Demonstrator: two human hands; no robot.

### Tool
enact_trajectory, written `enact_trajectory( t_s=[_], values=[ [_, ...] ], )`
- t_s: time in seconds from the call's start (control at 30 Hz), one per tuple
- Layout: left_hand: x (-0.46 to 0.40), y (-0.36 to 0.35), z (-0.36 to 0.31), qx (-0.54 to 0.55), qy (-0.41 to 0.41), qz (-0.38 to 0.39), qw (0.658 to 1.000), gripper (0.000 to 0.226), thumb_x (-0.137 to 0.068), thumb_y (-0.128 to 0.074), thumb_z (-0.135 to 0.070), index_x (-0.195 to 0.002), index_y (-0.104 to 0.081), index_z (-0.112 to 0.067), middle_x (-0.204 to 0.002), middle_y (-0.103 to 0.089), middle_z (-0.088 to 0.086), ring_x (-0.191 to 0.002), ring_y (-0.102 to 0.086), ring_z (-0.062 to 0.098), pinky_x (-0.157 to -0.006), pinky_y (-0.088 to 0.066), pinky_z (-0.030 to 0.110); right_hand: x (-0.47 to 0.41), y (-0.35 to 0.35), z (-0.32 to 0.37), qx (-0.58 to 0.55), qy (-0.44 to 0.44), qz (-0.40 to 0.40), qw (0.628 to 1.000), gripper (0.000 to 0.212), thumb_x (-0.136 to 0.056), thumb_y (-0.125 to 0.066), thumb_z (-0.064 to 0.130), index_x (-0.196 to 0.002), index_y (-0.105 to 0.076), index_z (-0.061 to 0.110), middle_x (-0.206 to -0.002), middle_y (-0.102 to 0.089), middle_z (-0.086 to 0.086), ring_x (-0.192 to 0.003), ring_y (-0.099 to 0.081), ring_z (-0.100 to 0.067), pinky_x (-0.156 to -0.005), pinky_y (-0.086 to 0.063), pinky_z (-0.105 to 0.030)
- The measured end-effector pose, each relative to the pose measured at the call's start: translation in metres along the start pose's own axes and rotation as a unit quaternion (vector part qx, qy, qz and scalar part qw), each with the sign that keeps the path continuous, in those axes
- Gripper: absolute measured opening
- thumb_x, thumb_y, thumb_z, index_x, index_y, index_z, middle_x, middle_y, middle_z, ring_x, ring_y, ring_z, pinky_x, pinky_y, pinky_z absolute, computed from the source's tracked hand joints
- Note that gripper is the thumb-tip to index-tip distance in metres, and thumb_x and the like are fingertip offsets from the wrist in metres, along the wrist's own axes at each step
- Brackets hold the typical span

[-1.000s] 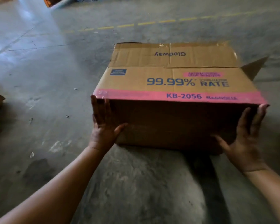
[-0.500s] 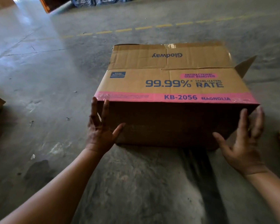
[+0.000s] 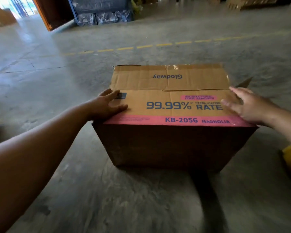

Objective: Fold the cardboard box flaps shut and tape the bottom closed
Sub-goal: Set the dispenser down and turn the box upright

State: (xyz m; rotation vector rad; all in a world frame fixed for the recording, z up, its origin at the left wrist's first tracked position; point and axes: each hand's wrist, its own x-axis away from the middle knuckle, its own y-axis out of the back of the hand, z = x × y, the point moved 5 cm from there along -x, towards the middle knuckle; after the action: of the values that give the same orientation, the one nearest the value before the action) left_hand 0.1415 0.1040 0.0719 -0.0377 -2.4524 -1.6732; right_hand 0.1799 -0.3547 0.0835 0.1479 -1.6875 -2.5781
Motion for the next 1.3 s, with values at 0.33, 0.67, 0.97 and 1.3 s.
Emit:
enact_trajectory(
  t_s=[0.33, 0.67, 0.97, 1.3],
  values=[
    [-0.005, -0.005, 0.007, 0.049, -0.038, 0.005, 0.998, 0.132, -0.041, -0.054, -0.102, -0.156, -0.017, -0.046, -0.166, 0.005, -0.016, -0.153, -0.011, 0.015, -0.124, -0.014, 0.04, -0.005, -0.02, 0.004, -0.031, 0.009, 0.095, 0.995, 0.094, -0.073, -0.05, 0.074, -0.153, -0.018, 0.035, -0.162, 0.002, 0.008, -0.148, -0.01, -0.017, -0.117, -0.011, -0.036],
    [0.034, 0.017, -0.011, 0.05, -0.156, -0.249, 0.955, 0.135, -0.053, -0.062, -0.09, -0.16, -0.004, -0.03, -0.167, 0.013, 0.0, -0.149, 0.0, 0.008, -0.116, -0.019, 0.028, 0.027, 0.013, 0.019, -0.029, 0.12, -0.134, 0.983, 0.119, -0.061, -0.054, 0.085, -0.153, 0.005, 0.036, -0.161, 0.018, 0.006, -0.138, 0.02, 0.007, -0.11, 0.001, -0.013],
    [0.074, -0.097, 0.011, 0.085, -0.116, -0.268, 0.953, 0.134, -0.059, -0.073, -0.072, -0.151, 0.021, -0.046, -0.157, 0.04, -0.007, -0.143, 0.035, 0.006, -0.112, -0.029, 0.063, 0.064, -0.066, -0.012, 0.001, 0.151, -0.189, 0.97, 0.113, -0.07, -0.059, 0.074, -0.153, 0.006, 0.034, -0.158, 0.019, -0.019, -0.139, 0.019, -0.001, -0.115, -0.014, -0.044],
    [0.105, -0.186, 0.031, 0.079, -0.086, -0.26, 0.958, 0.128, -0.072, -0.079, -0.049, -0.151, 0.021, -0.049, -0.155, 0.043, -0.008, -0.145, 0.035, 0.011, -0.106, -0.014, 0.057, 0.092, -0.169, -0.069, -0.026, 0.032, -0.112, 0.993, 0.109, -0.073, -0.03, 0.087, -0.154, 0.006, 0.024, -0.16, 0.012, -0.017, -0.146, 0.016, -0.035, -0.12, 0.001, -0.038]
  ],
)
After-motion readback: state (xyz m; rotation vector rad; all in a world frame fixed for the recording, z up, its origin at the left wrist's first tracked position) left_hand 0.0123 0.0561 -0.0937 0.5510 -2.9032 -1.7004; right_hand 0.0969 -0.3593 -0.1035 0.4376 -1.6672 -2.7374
